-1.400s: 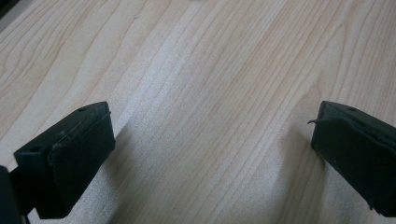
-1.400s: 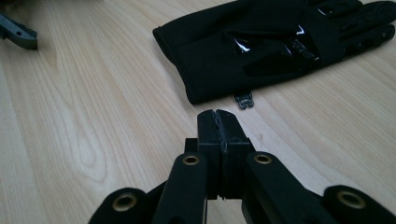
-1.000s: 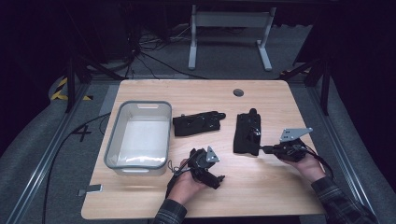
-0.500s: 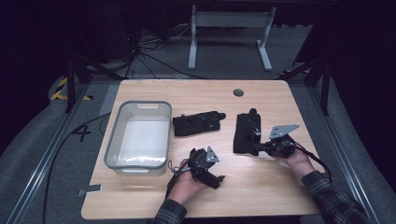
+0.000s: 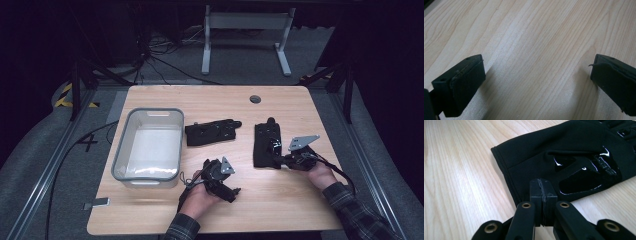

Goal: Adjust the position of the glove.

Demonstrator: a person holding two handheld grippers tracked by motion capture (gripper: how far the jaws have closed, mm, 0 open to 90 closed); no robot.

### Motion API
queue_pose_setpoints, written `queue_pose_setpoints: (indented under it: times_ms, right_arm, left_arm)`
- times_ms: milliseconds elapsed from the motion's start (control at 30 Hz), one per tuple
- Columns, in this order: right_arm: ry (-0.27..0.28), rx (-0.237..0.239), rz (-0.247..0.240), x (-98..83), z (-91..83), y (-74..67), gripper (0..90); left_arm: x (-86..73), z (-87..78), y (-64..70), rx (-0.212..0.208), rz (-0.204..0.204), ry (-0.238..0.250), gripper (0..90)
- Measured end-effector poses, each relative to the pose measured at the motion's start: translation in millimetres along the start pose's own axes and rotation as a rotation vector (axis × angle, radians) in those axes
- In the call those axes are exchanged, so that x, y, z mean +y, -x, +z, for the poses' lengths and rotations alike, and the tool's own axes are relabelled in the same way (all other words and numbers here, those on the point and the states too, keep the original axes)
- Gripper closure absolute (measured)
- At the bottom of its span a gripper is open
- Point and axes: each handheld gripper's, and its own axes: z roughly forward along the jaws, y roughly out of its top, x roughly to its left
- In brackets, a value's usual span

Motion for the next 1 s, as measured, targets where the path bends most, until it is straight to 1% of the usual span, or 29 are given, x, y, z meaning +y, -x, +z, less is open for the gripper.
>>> queue_pose_setpoints:
  times_ms: [167,333,467,600,733,1000]
  right_arm:
    - [-0.005,-0.001,0.011,-8.9,-8.7,-2.5,89.9]
    - [-0.009,-0.001,0.011,-14.6,-14.2,-5.6,89.9]
    - [-0.021,-0.003,0.003,-21.8,-22.1,-12.4,89.9]
    - [-0.016,0.010,0.014,-28.8,-27.8,-15.4,89.9]
    - [-0.026,0.020,0.014,-36.3,-35.8,-19.2,89.8]
    - [-0.030,0.038,0.016,-46.9,-45.9,-29.4,89.8]
  left_arm:
    - [0.0,0.0,0.0,0.001,0.000,0.000,0.0]
    - [0.0,0.0,0.1,0.000,0.000,0.000,0.0]
    - [0.0,0.0,0.0,0.000,0.000,0.001,0.0]
    - [0.0,0.0,0.0,0.000,0.000,0.001,0.0]
    - [0.0,0.1,0.0,0.000,0.000,0.001,0.0]
    - [0.0,0.1,0.0,0.000,0.000,0.001,0.0]
